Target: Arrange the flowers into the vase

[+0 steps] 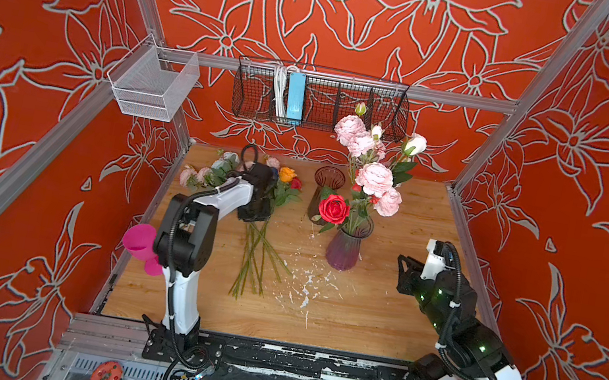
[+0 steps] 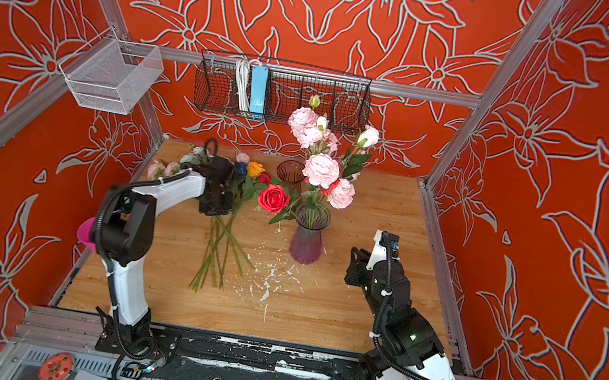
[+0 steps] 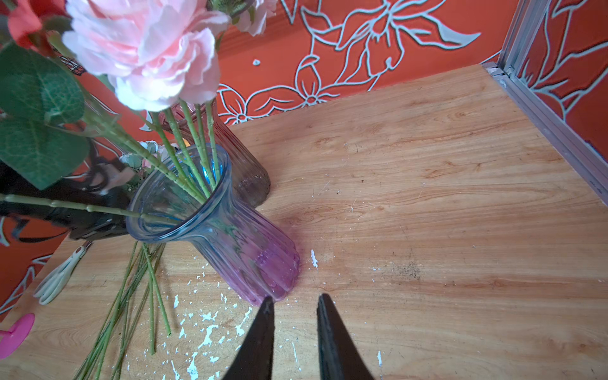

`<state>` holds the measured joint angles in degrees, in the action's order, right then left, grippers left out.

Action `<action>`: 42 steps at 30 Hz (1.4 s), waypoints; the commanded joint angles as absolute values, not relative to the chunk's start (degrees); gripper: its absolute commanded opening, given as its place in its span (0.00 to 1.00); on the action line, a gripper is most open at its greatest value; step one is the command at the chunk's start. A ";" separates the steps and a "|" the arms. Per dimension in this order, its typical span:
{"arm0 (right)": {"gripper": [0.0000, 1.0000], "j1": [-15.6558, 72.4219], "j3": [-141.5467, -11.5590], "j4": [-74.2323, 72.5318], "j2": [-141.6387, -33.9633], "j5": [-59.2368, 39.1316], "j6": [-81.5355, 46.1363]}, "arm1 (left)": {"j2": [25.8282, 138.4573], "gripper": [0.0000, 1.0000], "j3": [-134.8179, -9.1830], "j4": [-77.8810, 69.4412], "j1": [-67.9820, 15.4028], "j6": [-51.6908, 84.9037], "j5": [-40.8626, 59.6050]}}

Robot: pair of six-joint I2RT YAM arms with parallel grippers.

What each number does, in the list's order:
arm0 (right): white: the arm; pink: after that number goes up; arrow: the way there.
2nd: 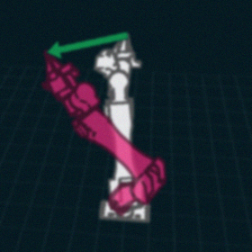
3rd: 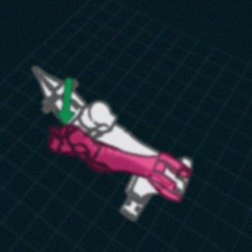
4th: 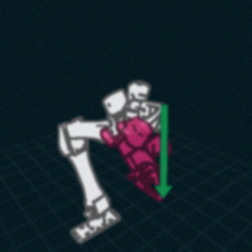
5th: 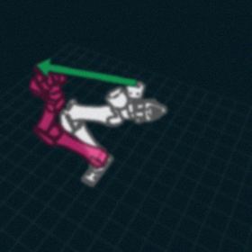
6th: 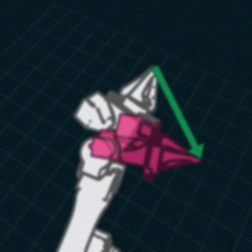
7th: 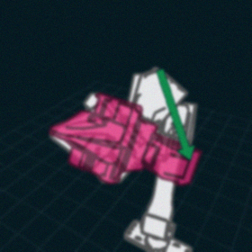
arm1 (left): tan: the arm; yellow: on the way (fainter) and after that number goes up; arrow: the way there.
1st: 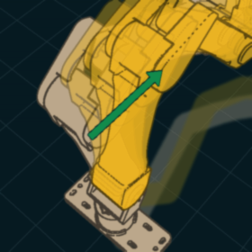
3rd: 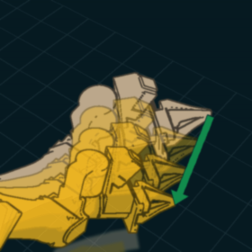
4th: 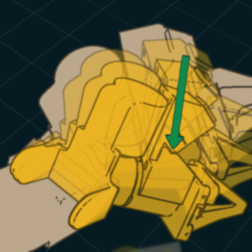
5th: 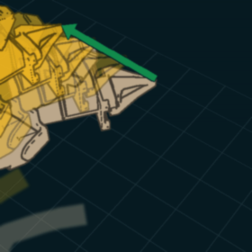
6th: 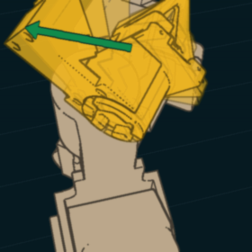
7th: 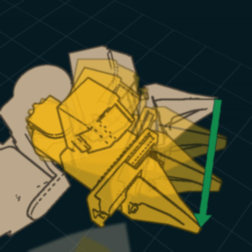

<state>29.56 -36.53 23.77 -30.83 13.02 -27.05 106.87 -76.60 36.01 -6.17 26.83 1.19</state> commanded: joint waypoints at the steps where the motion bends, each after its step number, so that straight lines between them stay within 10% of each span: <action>1: 0.25 29.61 -36.52 23.29 -30.70 13.06 -26.94 | 99.99 0.26 -67.99 21.81 -1.46 32.80 11.08; 17: 0.26 29.48 -39.01 23.86 -32.78 13.29 -27.60 | 103.89 0.41 -62.23 10.87 3.13 40.10 9.22; 42: 0.26 29.52 -39.99 22.31 -34.75 11.84 -27.69 | 92.94 0.00 -59.43 7.48 3.04 37.29 13.02</action>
<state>29.56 -38.02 23.33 -35.31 11.97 -27.49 97.78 -59.83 7.18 3.77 38.33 12.75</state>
